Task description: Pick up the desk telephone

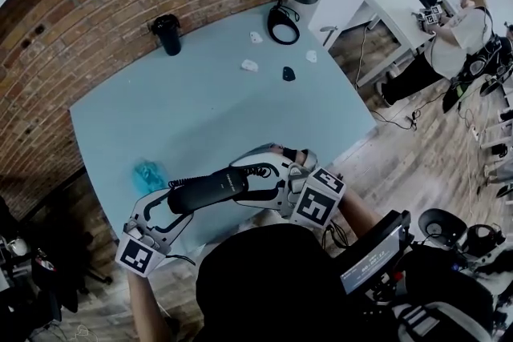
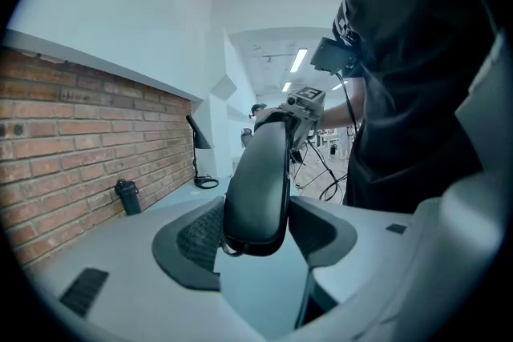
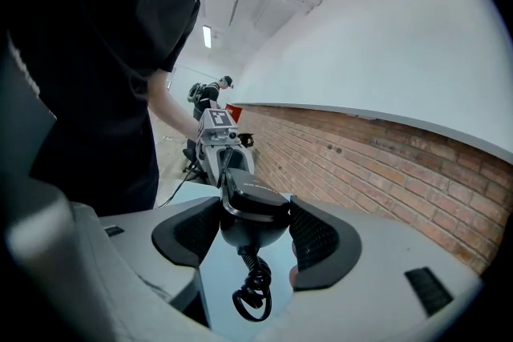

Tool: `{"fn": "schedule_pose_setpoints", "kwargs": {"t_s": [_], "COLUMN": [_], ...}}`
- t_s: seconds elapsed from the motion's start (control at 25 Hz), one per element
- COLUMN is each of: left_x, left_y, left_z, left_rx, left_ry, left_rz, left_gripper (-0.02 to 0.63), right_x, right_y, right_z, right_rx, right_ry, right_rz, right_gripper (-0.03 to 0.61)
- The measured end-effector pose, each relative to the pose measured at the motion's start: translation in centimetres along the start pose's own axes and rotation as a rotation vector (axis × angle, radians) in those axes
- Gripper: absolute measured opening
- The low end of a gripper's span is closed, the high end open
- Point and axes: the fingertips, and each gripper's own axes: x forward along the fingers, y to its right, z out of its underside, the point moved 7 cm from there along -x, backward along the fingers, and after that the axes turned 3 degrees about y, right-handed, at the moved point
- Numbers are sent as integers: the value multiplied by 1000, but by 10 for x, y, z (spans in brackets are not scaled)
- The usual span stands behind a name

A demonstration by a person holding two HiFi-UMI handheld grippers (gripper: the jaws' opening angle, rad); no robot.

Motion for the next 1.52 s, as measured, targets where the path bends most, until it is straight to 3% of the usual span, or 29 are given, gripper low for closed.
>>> {"fn": "schedule_pose_setpoints", "kwargs": {"t_s": [0.32, 1.2, 1.52], "left_x": [-1, 2, 6], "left_y": [-3, -5, -5], "left_z": [2, 10, 10], "left_rx": [15, -5, 25], "left_ry": [-5, 12, 20], "left_rz": [-13, -20, -40], "left_gripper": [265, 265, 264], "right_x": [6, 12, 11], "right_y": [-2, 3, 4], "right_z": [-5, -9, -10], "right_rx": [-78, -80, -111], "right_ry": [-20, -26, -32], "right_rz": [-2, -29, -24], "right_gripper": [275, 276, 275]}}
